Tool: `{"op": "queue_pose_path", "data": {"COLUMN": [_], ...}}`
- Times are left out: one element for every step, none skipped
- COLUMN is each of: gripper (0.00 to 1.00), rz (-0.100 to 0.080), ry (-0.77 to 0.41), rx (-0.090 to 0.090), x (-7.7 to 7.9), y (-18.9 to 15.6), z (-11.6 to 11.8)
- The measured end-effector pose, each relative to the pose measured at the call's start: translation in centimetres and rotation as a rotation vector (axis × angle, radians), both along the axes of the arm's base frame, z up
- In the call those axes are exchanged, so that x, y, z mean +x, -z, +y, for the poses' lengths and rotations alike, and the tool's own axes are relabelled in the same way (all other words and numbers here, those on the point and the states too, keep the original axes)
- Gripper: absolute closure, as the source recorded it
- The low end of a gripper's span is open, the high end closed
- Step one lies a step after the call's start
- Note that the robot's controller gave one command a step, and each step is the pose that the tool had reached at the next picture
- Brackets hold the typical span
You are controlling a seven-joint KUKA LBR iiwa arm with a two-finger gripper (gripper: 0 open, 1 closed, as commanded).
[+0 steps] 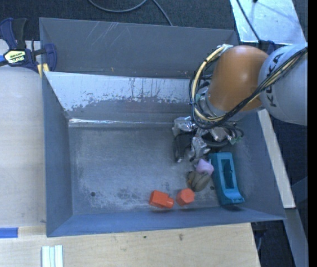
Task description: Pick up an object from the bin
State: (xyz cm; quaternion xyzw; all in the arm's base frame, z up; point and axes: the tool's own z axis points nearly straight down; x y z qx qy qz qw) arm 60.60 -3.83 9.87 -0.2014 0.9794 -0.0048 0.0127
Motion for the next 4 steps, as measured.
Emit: {"op": "queue_pose_path", "data": {"gripper": [1.0, 1.0, 1.0, 1.0], "rz": [0.0, 0.006, -0.011, -0.001], "ry": [0.0, -0.007, 0.005, 0.002], "rx": [0.0, 0.002, 0.001, 0.004], "x": [0.0, -1.3, -0.8, -0.7], "y": [0.0, -3.7, -7.5, -10.7], "z": [0.0, -0.3, -0.6, -0.9]}}
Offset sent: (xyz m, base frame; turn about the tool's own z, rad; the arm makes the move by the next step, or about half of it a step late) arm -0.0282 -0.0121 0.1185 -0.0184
